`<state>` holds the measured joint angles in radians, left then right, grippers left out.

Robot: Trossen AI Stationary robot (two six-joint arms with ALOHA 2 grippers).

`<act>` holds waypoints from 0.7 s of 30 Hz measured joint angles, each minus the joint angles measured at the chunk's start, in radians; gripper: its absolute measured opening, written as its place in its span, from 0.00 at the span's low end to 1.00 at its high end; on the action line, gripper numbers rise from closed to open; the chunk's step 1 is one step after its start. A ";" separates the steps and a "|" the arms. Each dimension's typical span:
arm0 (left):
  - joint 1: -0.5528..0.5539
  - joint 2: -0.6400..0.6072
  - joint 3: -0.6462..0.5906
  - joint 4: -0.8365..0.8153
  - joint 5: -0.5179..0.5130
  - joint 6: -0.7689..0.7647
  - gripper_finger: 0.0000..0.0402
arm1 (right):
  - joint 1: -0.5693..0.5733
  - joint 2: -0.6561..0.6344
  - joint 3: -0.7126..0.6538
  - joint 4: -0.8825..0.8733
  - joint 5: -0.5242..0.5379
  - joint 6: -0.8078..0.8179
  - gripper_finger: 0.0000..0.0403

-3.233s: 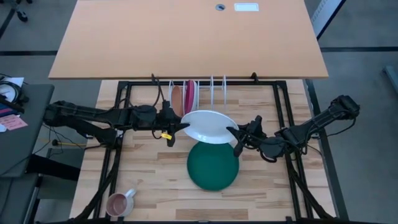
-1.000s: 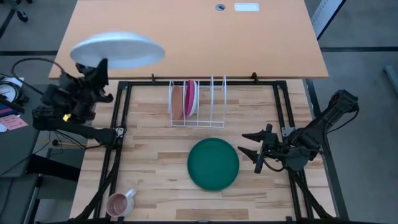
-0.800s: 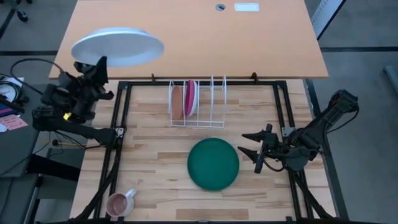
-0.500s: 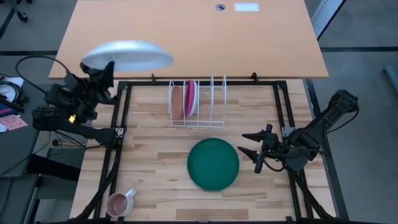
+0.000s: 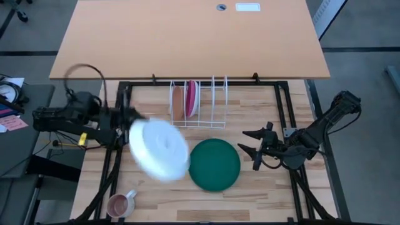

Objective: Sort dishes
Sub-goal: Put the white plate in the dish rack

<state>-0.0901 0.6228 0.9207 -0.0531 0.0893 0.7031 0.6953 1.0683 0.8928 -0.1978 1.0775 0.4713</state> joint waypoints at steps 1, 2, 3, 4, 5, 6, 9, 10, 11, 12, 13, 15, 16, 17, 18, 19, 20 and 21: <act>0.000 0.000 0.000 -0.045 0.076 0.030 0.00 | -0.005 0.000 0.000 -0.001 -0.003 0.003 0.65; -0.001 0.000 -0.001 -0.081 0.146 0.054 0.00 | -0.006 0.000 0.000 -0.006 -0.003 0.013 0.65; -0.001 0.001 -0.002 -0.107 0.208 0.068 0.00 | -0.006 0.000 0.000 -0.014 -0.003 0.027 0.65; -0.001 0.001 -0.002 -0.119 0.262 0.072 0.00 | -0.006 0.000 0.000 -0.019 -0.003 0.038 0.65; -0.001 0.001 -0.002 -0.119 0.309 0.072 0.00 | -0.006 0.000 0.000 -0.028 -0.003 0.049 0.65; -0.001 0.000 -0.002 -0.115 0.357 0.067 0.00 | -0.007 0.000 0.000 -0.034 -0.003 0.052 0.65; 0.001 -0.002 -0.003 -0.100 0.506 0.057 0.00 | -0.007 0.000 0.000 -0.035 -0.003 0.059 0.65; 0.001 -0.002 -0.009 -0.095 0.560 0.064 0.00 | -0.008 0.000 0.000 -0.034 -0.003 0.063 0.65; 0.000 -0.002 -0.013 -0.095 0.610 0.070 0.00 | -0.009 0.000 0.000 -0.034 -0.003 0.063 0.65; -0.001 -0.001 -0.019 -0.096 0.655 0.078 0.00 | -0.010 0.000 0.000 -0.034 -0.003 0.063 0.65; -0.001 0.000 -0.027 -0.102 0.696 0.088 0.00 | -0.010 0.000 0.000 -0.035 -0.003 0.063 0.65; -0.001 0.011 -0.040 -0.112 0.769 0.117 0.00 | -0.010 0.000 0.000 -0.034 -0.003 0.063 0.65; 0.000 0.015 -0.043 -0.123 0.798 0.138 0.00 | -0.010 0.000 0.000 -0.034 -0.003 0.063 0.65; 0.000 0.022 -0.048 -0.135 0.821 0.164 0.00 | -0.010 0.000 0.000 -0.034 -0.003 0.063 0.65; 0.000 0.030 -0.056 -0.142 0.838 0.191 0.00 | -0.010 0.000 0.000 -0.034 -0.003 0.063 0.65; 0.000 0.036 -0.064 -0.147 0.845 0.210 0.00 | -0.010 0.000 0.000 -0.034 -0.003 0.063 0.65; -0.001 0.042 -0.073 -0.147 0.845 0.225 0.00 | -0.010 0.000 0.000 -0.034 -0.003 0.063 0.65; -0.001 0.049 -0.081 -0.142 0.845 0.239 0.00 | -0.009 0.000 0.000 -0.034 -0.003 0.063 0.65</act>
<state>-0.0906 0.6722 0.8401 -0.1949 0.9348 0.9418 0.6859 1.0683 0.8925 -0.2321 1.0740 0.5343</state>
